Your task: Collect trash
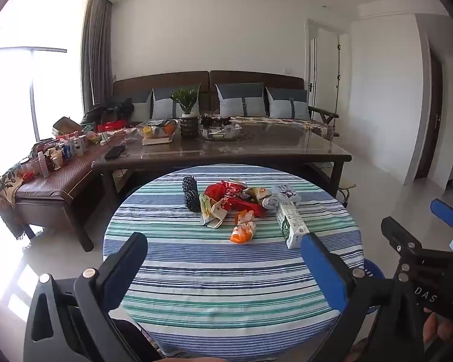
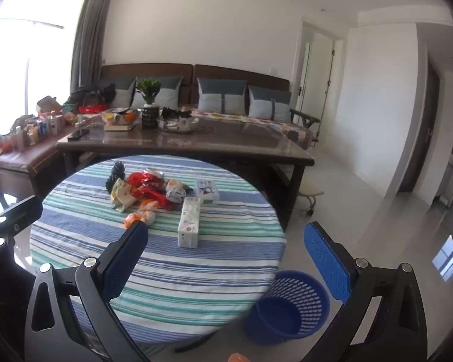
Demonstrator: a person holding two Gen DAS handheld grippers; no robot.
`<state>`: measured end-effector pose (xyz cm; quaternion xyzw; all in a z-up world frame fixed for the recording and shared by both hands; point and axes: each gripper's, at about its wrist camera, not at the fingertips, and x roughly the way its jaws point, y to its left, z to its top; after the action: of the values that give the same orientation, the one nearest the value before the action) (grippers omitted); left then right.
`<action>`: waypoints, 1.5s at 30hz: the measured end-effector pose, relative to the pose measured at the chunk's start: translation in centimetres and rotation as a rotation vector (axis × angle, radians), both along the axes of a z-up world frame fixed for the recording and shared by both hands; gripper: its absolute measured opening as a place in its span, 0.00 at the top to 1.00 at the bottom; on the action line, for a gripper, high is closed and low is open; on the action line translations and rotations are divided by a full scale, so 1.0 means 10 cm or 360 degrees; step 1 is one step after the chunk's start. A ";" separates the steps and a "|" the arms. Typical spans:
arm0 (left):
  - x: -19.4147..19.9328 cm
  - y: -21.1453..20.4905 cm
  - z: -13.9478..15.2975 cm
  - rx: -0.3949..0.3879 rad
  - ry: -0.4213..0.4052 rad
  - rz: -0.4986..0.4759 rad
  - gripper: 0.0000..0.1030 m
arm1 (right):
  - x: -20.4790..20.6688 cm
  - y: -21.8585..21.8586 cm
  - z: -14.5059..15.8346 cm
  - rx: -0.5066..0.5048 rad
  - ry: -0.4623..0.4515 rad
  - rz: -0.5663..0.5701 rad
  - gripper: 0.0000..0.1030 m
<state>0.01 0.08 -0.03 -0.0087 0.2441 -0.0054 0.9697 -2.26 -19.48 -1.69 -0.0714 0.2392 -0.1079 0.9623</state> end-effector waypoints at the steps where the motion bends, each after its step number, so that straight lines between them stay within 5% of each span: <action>1: 0.00 0.00 0.00 0.0006 0.0000 0.0004 0.00 | 0.01 0.00 -0.01 -0.0001 0.0008 0.0005 0.00; 45: -0.07 -0.03 0.03 -0.0018 0.0027 -0.0042 0.00 | -0.08 0.01 0.04 -0.0012 -0.0031 -0.0016 0.00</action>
<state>-0.70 -0.21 0.29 -0.0111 0.2525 -0.0195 0.9673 -3.09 -19.40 -1.31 -0.0728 0.2297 -0.1144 0.9638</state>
